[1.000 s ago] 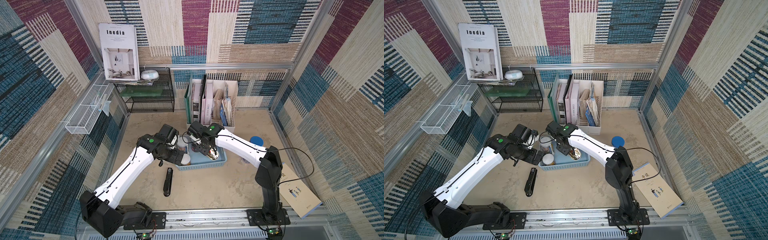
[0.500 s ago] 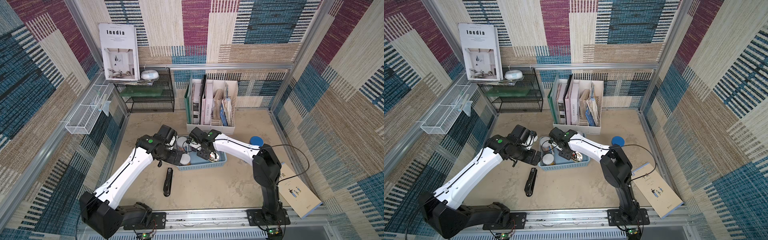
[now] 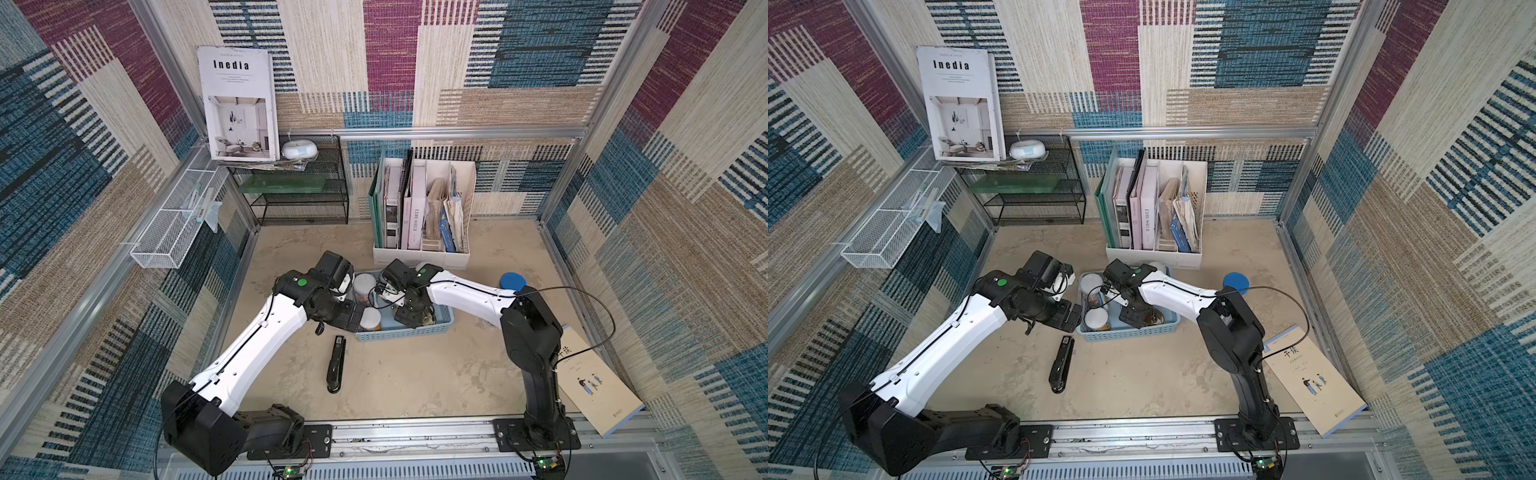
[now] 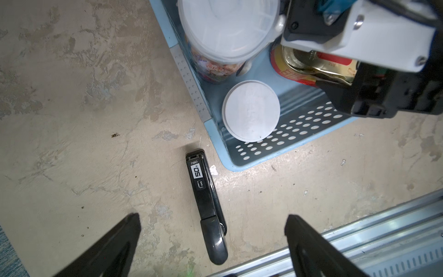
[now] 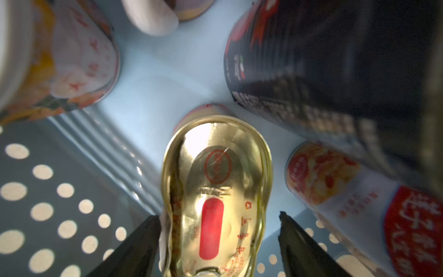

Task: Put the canned food in the basket
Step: Place the canned food in the basket, then adjust the canned food in the basket.

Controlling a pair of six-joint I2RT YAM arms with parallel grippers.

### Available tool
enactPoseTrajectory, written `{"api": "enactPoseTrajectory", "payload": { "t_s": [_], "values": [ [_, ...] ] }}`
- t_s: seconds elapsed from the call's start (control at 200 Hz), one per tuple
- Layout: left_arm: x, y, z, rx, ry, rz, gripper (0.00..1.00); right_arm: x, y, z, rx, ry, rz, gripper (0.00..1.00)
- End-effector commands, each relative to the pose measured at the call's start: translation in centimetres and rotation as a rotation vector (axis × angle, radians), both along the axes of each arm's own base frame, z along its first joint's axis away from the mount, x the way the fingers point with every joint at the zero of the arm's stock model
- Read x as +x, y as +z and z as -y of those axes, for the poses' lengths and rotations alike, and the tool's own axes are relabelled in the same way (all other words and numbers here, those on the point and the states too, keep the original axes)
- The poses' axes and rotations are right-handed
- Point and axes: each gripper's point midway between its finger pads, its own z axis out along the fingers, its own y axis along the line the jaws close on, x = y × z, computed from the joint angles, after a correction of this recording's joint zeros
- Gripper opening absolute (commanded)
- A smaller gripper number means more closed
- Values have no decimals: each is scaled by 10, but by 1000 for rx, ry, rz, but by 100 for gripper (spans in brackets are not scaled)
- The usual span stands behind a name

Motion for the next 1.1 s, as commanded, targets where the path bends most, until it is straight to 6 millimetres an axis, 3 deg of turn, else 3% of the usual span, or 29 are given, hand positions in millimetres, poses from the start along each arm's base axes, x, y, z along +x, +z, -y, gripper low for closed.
{"api": "enactPoseTrajectory", "payload": {
  "t_s": [0.0,0.145,0.265,0.295,0.356,0.391,0.441,0.521,0.711,1.092],
  "values": [
    [-1,1,1,-8,3,-3,100,-4,20,-9,84,-16,1,82],
    [-1,3,1,-12,0,4,100,-4,59,-21,216,-34,39,82],
    [-1,5,1,-19,2,8,99,-7,75,-23,291,-78,29,76],
    [0,5,2,-20,1,11,100,-7,77,-22,306,-92,26,69],
    [0,5,1,-18,0,13,99,-9,79,-23,354,-120,10,33],
    [0,6,1,-18,-2,16,100,-12,77,-24,383,-133,-11,19],
    [1,6,1,-17,-3,18,100,-16,73,-28,415,-145,-40,9],
    [1,5,2,-19,-6,19,100,-17,60,-26,430,-198,-52,0],
    [2,3,4,-25,-13,17,99,-13,24,-26,414,-283,-80,0],
    [3,1,2,-17,-21,25,99,8,-6,-32,359,-312,-44,0]
  ]
}}
